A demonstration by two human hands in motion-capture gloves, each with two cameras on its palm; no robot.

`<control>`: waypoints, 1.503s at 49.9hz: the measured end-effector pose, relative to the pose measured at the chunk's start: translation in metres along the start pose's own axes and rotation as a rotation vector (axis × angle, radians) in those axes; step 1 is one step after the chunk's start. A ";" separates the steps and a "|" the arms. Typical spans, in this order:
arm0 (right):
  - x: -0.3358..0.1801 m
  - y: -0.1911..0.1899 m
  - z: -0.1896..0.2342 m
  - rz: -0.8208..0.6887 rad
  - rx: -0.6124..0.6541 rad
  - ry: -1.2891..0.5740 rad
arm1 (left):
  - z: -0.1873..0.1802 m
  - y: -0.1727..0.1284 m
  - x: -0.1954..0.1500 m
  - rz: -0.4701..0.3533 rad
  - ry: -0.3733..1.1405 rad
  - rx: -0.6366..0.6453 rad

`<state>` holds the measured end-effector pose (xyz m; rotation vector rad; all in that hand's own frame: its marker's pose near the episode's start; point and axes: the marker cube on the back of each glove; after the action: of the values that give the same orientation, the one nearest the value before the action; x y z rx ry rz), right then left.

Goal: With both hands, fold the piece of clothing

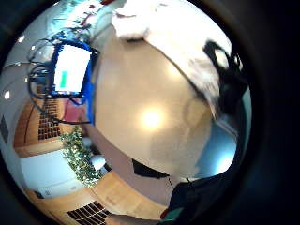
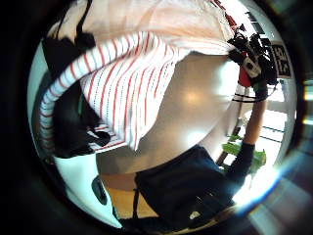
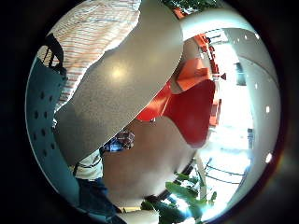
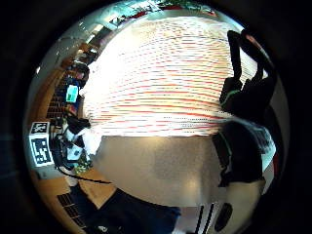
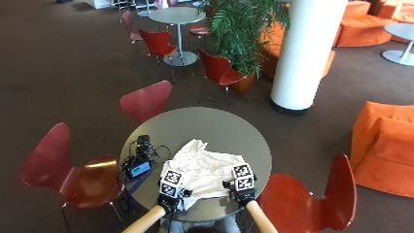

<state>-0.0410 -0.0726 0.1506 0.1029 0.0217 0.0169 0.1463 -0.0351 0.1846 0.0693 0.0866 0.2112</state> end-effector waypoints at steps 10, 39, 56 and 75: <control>-0.005 0.048 -0.051 -0.175 -0.093 0.075 | -0.055 0.051 -0.001 0.117 0.078 -0.216; -0.012 -0.079 -0.103 0.047 -0.104 0.109 | -0.093 -0.100 -0.058 -0.349 0.185 -0.339; 0.035 -0.036 -0.115 0.284 -0.024 0.050 | -0.127 -0.087 -0.048 -0.245 0.467 0.137; 0.042 0.009 -0.052 0.509 -0.225 0.004 | -0.056 -0.045 0.009 -0.224 0.120 0.018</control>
<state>0.0001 -0.0575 0.0993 -0.1192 -0.0029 0.5270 0.1589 -0.0734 0.1247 0.0639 0.2149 -0.0097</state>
